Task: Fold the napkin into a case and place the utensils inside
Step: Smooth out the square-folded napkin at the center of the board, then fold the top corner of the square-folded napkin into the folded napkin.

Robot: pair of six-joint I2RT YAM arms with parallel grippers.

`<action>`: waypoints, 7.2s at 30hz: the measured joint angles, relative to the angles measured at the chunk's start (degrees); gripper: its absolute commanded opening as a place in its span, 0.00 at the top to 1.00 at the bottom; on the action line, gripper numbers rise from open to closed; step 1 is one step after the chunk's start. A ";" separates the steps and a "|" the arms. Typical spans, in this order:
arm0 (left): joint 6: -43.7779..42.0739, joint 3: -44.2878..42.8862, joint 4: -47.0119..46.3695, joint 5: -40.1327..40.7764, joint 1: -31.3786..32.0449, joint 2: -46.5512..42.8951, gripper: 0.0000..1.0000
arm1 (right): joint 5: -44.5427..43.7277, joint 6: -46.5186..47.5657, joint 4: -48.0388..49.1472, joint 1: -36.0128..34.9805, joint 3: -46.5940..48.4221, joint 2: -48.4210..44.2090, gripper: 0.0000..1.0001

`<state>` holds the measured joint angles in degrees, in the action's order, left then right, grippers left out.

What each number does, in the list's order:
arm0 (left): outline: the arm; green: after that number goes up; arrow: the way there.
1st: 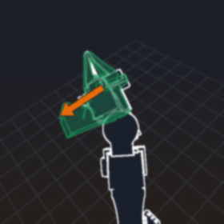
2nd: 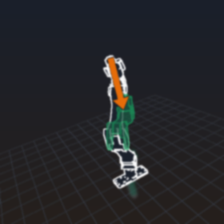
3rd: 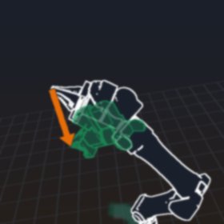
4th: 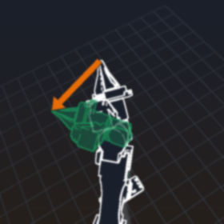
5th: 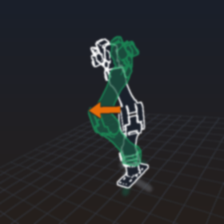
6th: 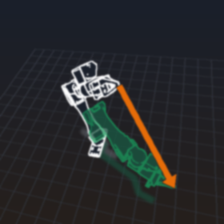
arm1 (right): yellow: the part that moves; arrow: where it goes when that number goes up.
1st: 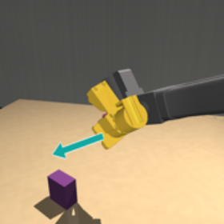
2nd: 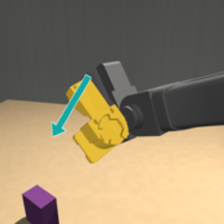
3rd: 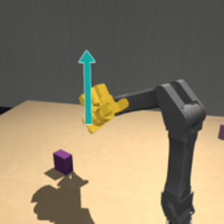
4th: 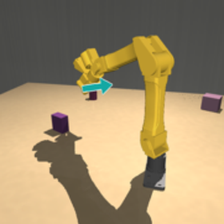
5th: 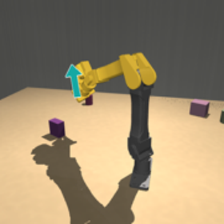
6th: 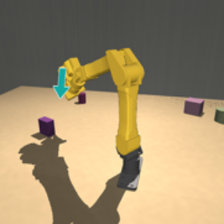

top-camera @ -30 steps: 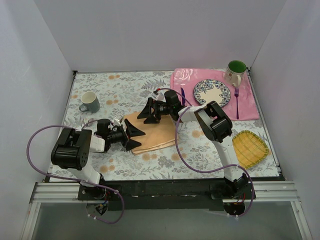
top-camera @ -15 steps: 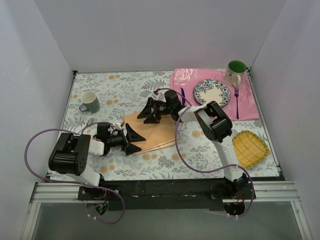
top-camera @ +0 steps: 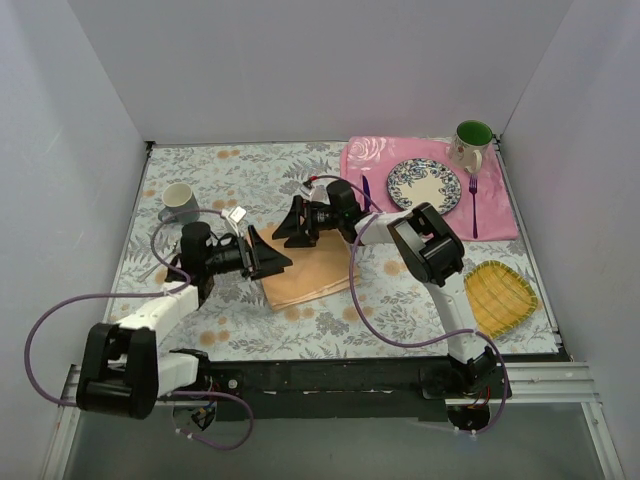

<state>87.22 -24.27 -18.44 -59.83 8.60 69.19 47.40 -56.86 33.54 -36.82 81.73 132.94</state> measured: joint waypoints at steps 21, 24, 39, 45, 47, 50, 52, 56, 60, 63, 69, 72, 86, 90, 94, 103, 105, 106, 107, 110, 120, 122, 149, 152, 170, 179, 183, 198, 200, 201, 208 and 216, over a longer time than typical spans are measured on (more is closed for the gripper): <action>-11.28 -11.74 23.80 4.28 1.92 5.84 0.21 | -1.66 46.73 -41.48 4.79 -2.01 -11.85 0.57; -11.23 -11.76 23.39 4.39 2.78 9.31 0.36 | -2.25 48.72 -43.80 4.57 -4.02 -11.85 0.60; -20.33 -20.46 36.44 15.89 0.74 25.55 0.64 | 0.39 38.27 -32.13 -2.51 -26.32 -23.39 0.63; -24.09 -32.50 39.82 15.63 -0.24 37.86 0.66 | 0.59 30.62 -23.45 -9.09 -28.89 -24.81 0.58; -25.38 -37.24 40.02 14.73 -0.22 41.40 0.64 | 0.92 29.49 -22.05 -10.54 -28.17 -25.00 0.57; -29.14 -43.17 40.85 13.25 -0.17 44.44 0.57 | 1.70 29.20 -22.60 -9.84 -25.22 -25.92 0.55; -31.76 -44.04 41.27 11.67 -0.39 43.34 0.57 | 2.19 30.80 -24.24 -7.26 -22.88 -27.50 0.55; -35.28 -41.35 45.57 8.31 -1.05 35.08 0.57 | 1.16 37.09 -30.23 -0.37 -17.14 -29.94 0.56; -36.22 -35.56 50.58 6.67 -1.46 23.91 0.59 | -1.66 44.30 -36.35 4.81 -11.76 -29.03 0.57; -36.46 -32.54 53.53 6.78 -1.49 20.70 0.63 | -3.65 48.33 -38.95 5.79 -10.16 -26.32 0.60; -36.76 -30.03 55.41 9.46 -2.84 25.24 0.67 | -5.64 51.04 -43.08 6.05 -10.47 -19.69 0.61; -37.33 -30.03 55.23 10.95 -4.39 28.81 0.71 | -5.42 50.73 -42.93 6.05 -12.13 -19.34 0.62; -43.04 -28.57 54.60 6.97 -13.18 35.06 0.52 | -2.23 41.42 -36.15 -0.92 -28.70 -27.50 0.61; -52.11 -29.29 57.59 1.31 -13.55 30.99 0.50 | -0.09 38.01 -34.38 -1.42 -28.81 -29.66 0.58; -63.47 -30.60 58.97 3.96 -4.26 17.92 0.53 | 1.46 36.85 -33.73 -1.03 -27.17 -33.57 0.57; -79.36 -16.20 49.77 27.98 32.89 -12.55 0.65 | 0.31 42.58 -36.39 4.46 -15.58 -30.03 0.57; -80.32 -14.29 47.47 33.57 37.70 -10.29 0.67 | -0.63 43.45 -35.91 5.20 -14.67 -27.69 0.57; -80.65 -13.81 46.14 36.06 39.47 -8.57 0.67 | -0.92 43.50 -35.78 5.22 -14.67 -26.84 0.57; -81.05 -13.57 44.94 38.23 41.00 -6.84 0.67 | -1.07 43.47 -35.67 5.14 -14.67 -25.66 0.58; -82.44 -12.41 40.65 42.86 45.03 -3.93 0.68 | -1.92 43.01 -34.34 4.63 -15.30 -22.84 0.58; -86.64 -6.40 29.94 50.40 56.92 -2.47 0.70 | -2.80 40.17 -29.99 3.91 -22.27 -22.18 0.59; -86.86 -6.40 27.65 51.87 58.25 -0.48 0.70 | -2.99 40.06 -29.81 3.91 -22.71 -22.21 0.59; -87.76 -4.63 19.96 57.29 60.96 6.03 0.99 | -3.34 39.91 -28.61 3.91 -23.45 -22.21 0.59; -86.88 -4.48 19.87 57.75 60.96 5.97 1.00 | -3.34 39.93 -28.61 3.91 -23.45 -22.21 0.59; -85.77 -3.85 18.14 58.18 61.40 5.55 0.65 | -3.32 40.09 -28.63 3.91 -23.45 -22.21 0.58; -85.74 -3.72 15.41 59.93 61.40 7.43 0.74 | -3.32 40.11 -28.63 3.91 -23.45 -22.21 0.58; -85.68 -3.72 15.39 60.37 61.40 7.08 0.77 | -3.32 40.11 -28.63 3.91 -23.45 -22.21 0.58; -83.93 -4.85 16.28 60.81 61.40 5.57 1.00 | -3.30 40.11 -28.63 3.78 -23.45 -22.21 0.58; -83.45 -4.85 16.79 60.83 61.40 5.57 1.00 | -3.30 40.13 -28.63 3.74 -23.47 -22.21 0.59; -83.25 -4.85 16.90 60.83 61.40 5.57 1.00 | -3.30 40.13 -28.63 3.72 -23.47 -22.21 0.59; -81.81 -5.14 18.47 59.10 61.42 4.26 1.00 | -2.40 40.13 -27.69 2.99 -24.52 -22.32 0.59; -78.82 -6.08 21.66 55.89 61.44 4.07 1.00 | -1.16 40.11 -27.12 0.44 -29.90 -25.90 0.58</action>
<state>8.40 -30.35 3.22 -3.95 70.04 73.25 46.24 -16.75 6.42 -36.38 51.83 107.04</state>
